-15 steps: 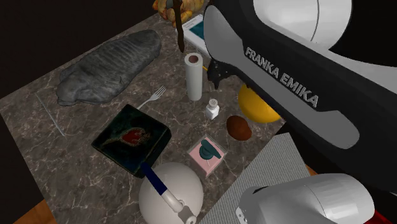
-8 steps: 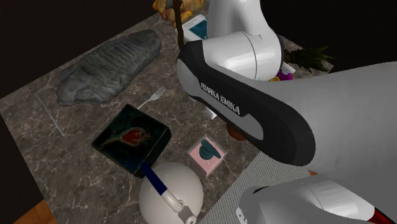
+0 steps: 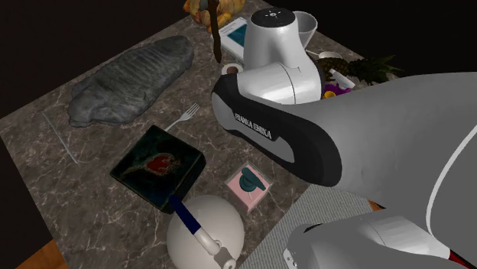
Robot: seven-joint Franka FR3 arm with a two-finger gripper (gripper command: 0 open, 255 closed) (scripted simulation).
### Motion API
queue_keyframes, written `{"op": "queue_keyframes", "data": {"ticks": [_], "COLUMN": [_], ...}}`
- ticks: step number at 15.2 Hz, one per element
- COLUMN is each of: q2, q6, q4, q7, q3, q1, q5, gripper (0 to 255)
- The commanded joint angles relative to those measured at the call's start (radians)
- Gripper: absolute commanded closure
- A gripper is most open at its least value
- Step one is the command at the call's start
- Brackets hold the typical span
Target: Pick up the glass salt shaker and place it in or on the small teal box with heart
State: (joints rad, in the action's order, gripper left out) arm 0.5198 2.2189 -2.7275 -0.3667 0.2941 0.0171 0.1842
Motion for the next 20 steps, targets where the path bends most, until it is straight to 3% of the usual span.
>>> {"op": "queue_keyframes", "data": {"ticks": [1,7,8,17,20], "q2": [-0.007,-0.007,-0.007,-0.008,0.019], "q6": [0.013,0.013,0.013,0.013,-0.038], "q4": [-0.005,-0.005,-0.005,-0.005,0.019], "q7": [0.001,0.001,0.001,0.001,0.001], "q3": [0.001,0.001,0.001,0.001,-0.006], "q1": [0.001,0.001,0.001,0.001,0.001], "q5": [0.000,0.000,0.000,0.000,-0.003], "gripper": [0,0,255,255,255]}}
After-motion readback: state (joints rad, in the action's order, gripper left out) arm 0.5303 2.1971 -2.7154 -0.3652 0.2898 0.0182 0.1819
